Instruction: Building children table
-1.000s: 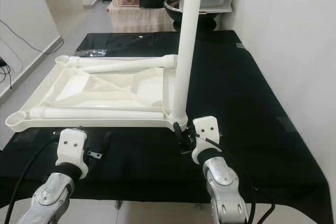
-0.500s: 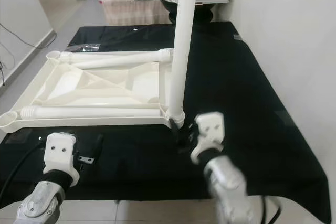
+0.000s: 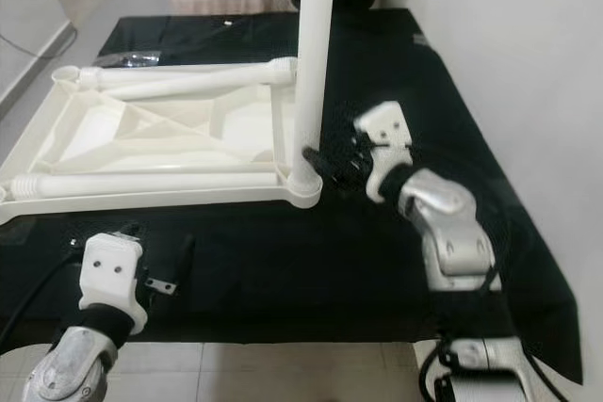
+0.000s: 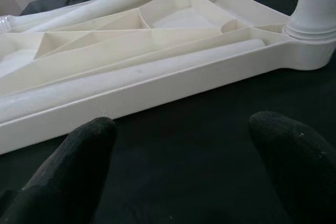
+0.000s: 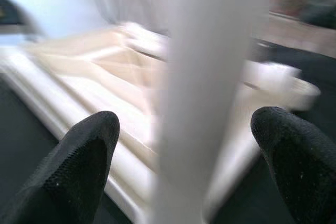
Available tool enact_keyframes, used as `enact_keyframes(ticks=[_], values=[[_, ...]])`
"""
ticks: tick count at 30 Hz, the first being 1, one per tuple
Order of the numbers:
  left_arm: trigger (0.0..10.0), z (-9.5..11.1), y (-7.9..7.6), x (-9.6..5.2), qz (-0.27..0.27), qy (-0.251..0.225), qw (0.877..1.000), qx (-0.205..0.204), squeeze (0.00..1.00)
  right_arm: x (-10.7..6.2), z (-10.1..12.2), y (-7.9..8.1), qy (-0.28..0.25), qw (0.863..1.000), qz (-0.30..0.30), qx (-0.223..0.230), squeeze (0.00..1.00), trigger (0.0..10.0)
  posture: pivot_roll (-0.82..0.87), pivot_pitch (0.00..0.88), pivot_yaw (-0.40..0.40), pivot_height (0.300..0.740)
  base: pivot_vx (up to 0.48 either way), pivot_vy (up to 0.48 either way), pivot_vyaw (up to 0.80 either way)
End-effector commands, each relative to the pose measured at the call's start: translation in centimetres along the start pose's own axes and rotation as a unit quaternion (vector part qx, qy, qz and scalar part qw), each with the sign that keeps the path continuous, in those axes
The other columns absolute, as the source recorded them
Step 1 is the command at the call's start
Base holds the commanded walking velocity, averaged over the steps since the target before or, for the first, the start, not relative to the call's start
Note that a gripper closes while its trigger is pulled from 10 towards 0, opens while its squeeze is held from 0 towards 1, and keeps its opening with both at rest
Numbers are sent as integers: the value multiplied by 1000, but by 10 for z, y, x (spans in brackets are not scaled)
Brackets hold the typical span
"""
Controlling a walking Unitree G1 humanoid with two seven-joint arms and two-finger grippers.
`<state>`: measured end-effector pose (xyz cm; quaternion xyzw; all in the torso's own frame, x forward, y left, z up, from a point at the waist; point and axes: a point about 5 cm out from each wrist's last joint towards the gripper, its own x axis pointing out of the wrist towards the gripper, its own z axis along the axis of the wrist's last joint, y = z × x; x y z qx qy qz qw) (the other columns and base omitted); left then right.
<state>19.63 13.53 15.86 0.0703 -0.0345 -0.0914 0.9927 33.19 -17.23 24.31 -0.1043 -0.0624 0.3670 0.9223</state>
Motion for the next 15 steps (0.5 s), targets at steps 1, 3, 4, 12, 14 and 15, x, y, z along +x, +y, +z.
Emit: enact_keyframes(ticks=[1,3,4,12,14,15], values=[[10000,-1,-1,-3,-9,8,1000,8,0,3,-3,5,6,999,31,11,0,10000,36,208,-7,740,0,0,0],[10000,-1,-5,-6,-22,10,1000,1,0,4,0,12,8,996,92,13,0,10000,41,214,-14,740,0,0,0],[10000,-1,-8,-7,-31,11,999,-2,0,4,-1,15,14,992,126,10,0,10000,43,216,-15,740,0,0,0],[10000,0,-16,-11,-54,9,998,-15,0,21,-1,14,8,989,148,9,0,10000,46,211,-21,740,0,0,0],[10000,0,-18,-11,-59,8,998,-19,0,25,-2,16,5,989,147,12,0,10000,46,211,-21,740,0,0,0],[10000,0,-18,-11,-61,7,998,-20,0,27,-3,16,2,989,145,18,0,1333,47,211,-20,740,0,0,0]])
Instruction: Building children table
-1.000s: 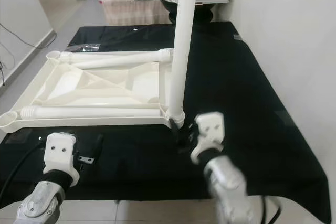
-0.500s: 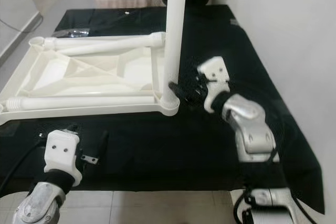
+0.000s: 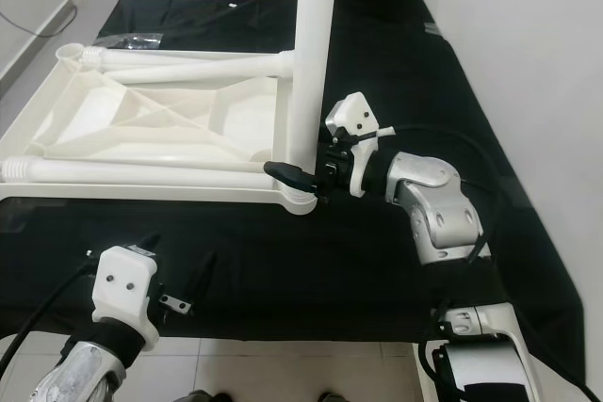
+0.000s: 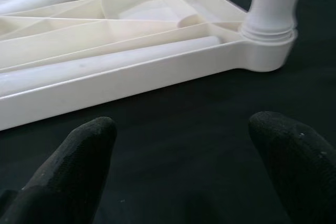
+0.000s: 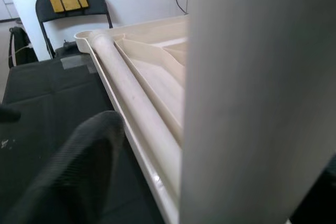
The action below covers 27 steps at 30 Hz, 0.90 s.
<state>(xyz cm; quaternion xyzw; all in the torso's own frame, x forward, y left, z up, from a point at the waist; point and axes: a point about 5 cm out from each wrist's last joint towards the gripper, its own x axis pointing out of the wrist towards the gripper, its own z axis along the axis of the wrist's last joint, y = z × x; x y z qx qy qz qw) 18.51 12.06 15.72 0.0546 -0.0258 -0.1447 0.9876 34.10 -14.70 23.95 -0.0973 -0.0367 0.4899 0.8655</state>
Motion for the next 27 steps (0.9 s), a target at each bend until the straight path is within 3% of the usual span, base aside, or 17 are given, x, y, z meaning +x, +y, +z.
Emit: enact_keyframes(ticks=[1,7,12,14,18,20,21,22,23,24,25,26,27], values=[[10000,-1,-3,-2,-9,3,1000,-3,0,4,-3,3,-2,1000,10,3,0,0,49,211,-22,740,0,0,0],[10000,-1,-1,-3,-8,3,1000,-5,0,-2,-8,3,5,1000,8,13,0,0,45,218,-20,740,0,0,0],[10000,-2,1,-2,-7,7,1000,-14,0,-22,-20,2,26,999,-31,28,0,0,28,225,-13,740,0,0,0],[10000,-4,3,-1,-12,10,1000,-21,0,-45,-31,9,49,994,-76,60,0,0,15,228,-9,740,0,0,0],[10000,-5,4,-1,-14,12,1000,-23,0,-55,-38,14,69,987,-121,84,0,0,9,229,-11,740,0,0,0],[10000,-6,6,-2,-16,14,999,-24,0,-65,-54,25,120,961,-220,119,0,0,3,228,-9,740,0,0,0],[10000,-6,6,-2,-16,14,999,-24,0,-65,-54,25,120,961,-220,119,0,0,3,228,-9,740,0,0,0],[10000,-7,7,-1,-17,15,999,-23,0,-80,-62,29,158,893,-399,135,0,0,-6,232,-3,740,0,0,0],[10000,-7,8,-1,-18,16,999,-22,0,-83,-68,55,185,860,-451,152,0,0,-10,235,1,740,0,0,0],[10000,-7,8,-1,-18,16,999,-22,0,-83,-68,55,185,860,-451,152,0,0,-10,235,1,740,0,0,0],[10000,-8,9,0,-19,17,999,-22,0,-79,-69,76,190,843,-471,177,0,0,-18,237,16,740,0,0,0],[10000,-8,10,1,-19,18,999,-21,0,-75,-67,89,189,839,-471,193,0,0,-18,237,16,740,0,0,0],[10000,-9,10,1,-20,18,999,-22,0,-67,-66,93,178,850,-456,193,0,0,-21,229,22,740,0,0,0]])
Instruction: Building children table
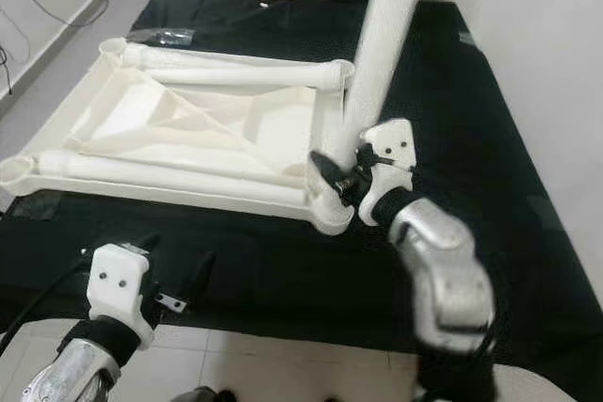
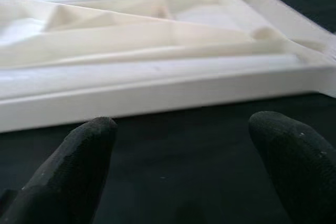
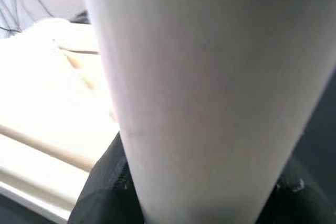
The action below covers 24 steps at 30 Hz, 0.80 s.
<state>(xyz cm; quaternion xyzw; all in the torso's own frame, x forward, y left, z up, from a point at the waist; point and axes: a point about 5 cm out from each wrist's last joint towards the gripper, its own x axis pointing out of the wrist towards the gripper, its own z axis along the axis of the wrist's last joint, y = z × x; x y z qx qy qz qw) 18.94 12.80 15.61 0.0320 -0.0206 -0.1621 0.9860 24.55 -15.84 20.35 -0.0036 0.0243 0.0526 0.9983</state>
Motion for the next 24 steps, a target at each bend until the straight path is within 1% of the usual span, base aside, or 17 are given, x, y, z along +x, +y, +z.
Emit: enact_keyframes(ticks=[1,3,5,6,8,9,12,13,14,15,17,18,19,20,21,22,24], values=[[10000,-6,1,1,-6,17,1000,1,0,1,-45,-2,142,989,-35,35,0,0,-7,226,20,740,0,0,0],[10000,-6,1,2,-8,16,1000,1,0,5,-44,0,139,989,-34,40,0,0,-7,226,20,740,0,0,0],[10000,-7,1,3,-10,16,1000,2,0,19,-36,7,122,992,-12,39,0,0,-8,218,24,740,0,0,0],[10000,-7,1,3,-10,16,1000,2,0,19,-36,7,122,992,-12,39,0,0,-8,218,24,740,0,0,0],[10000,-7,1,4,-12,16,1000,2,0,31,-28,11,101,994,6,35,0,0,0,220,22,740,0,0,0],[10000,-7,1,5,-13,16,1000,2,0,36,-23,13,84,996,26,30,0,10000,-2,219,23,740,0,0,0],[10000,-7,1,6,-15,15,1000,3,0,41,-17,13,66,997,38,24,0,10000,4,220,24,740,0,0,0],[10000,-7,1,7,-16,15,1000,3,0,42,-14,12,60,997,38,23,1000,10000,4,220,24,740,0,0,0],[10000,-7,0,8,-18,14,1000,3,0,46,-10,12,45,996,66,34,1000,10000,6,222,25,740,0,0,0],[10000,-7,0,8,-18,14,1000,3,0,46,-10,12,45,996,66,34,1000,10000,6,222,25,740,0,0,0],[10000,-7,-1,10,-27,13,1000,-2,0,49,13,12,-19,985,163,44,1000,10000,12,221,27,740,0,0,0],[10000,-7,-1,10,-27,13,1000,-2,0,49,13,12,-19,985,163,44,1000,10000,12,221,27,740,0,0,0],[10000,-8,-1,10,-29,13,999,-4,0,49,18,12,-31,981,189,40,1000,10000,14,220,28,740,0,0,0],[10000,-8,-2,10,-30,13,999,-6,0,48,21,11,-39,972,232,23,1000,10000,17,220,26,740,0,0,0],[10000,-8,-2,10,-30,13,999,-6,0,48,21,11,-39,972,232,23,1000,10000,17,220,26,740,0,0,0],[10000,-8,-3,11,-32,12,999,-9,0,49,23,6,-41,958,283,-18,914,10000,23,220,21,740,0,0,0],[10000,-8,-3,11,-32,12,999,-9,0,49,23,6,-41,958,283,-18,914,10000,23,220,21,740,0,0,0]])
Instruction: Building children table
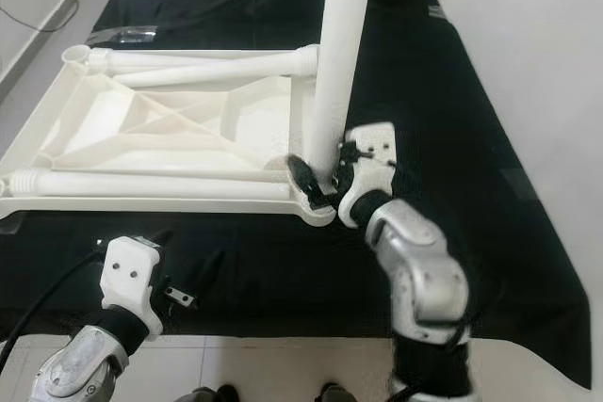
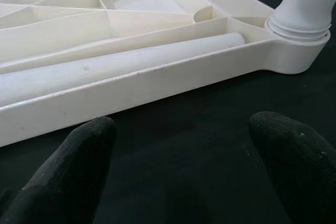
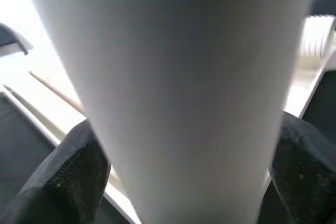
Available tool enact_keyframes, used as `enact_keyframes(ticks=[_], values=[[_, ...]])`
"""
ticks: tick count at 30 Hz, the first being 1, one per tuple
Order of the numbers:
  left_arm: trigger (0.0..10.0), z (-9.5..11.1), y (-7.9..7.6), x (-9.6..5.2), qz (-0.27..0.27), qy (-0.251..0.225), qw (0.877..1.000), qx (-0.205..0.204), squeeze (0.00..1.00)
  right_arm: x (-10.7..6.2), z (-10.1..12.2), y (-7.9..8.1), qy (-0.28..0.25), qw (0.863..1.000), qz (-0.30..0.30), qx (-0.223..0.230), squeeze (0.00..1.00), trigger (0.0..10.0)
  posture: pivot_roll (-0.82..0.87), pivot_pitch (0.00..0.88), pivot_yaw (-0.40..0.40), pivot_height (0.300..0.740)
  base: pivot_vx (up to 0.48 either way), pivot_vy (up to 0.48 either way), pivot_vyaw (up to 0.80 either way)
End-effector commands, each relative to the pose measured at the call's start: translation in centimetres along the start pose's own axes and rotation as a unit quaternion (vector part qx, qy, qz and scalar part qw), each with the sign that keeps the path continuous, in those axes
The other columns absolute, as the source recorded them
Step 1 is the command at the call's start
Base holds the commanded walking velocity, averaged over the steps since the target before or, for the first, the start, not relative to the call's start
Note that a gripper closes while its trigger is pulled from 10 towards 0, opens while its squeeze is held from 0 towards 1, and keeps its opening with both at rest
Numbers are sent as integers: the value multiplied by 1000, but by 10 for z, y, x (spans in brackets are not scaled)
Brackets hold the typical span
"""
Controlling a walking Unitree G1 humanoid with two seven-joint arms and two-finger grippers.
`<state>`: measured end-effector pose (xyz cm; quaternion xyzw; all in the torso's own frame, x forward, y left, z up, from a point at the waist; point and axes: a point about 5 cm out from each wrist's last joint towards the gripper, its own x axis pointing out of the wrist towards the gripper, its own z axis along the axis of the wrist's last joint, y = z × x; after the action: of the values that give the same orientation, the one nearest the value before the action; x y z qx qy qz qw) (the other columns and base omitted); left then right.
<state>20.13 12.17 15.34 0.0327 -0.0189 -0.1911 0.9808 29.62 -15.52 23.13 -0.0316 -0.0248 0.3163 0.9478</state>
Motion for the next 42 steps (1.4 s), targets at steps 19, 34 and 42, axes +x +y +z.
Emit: enact_keyframes(ticks=[19,34,42], values=[[10000,-5,-11,2,-20,-2,1000,-11,0,32,11,-31,-41,981,191,-9,0,0,23,189,7,740,0,0,0],[10000,-10,-7,6,-25,-1,999,-31,0,11,-34,-22,35,985,-160,-53,0,0,-21,185,13,740,0,0,0],[10000,-11,-2,10,-26,-1,999,-35,0,1,-62,32,60,972,-221,-60,0,0,-26,183,34,740,0,0,0]])
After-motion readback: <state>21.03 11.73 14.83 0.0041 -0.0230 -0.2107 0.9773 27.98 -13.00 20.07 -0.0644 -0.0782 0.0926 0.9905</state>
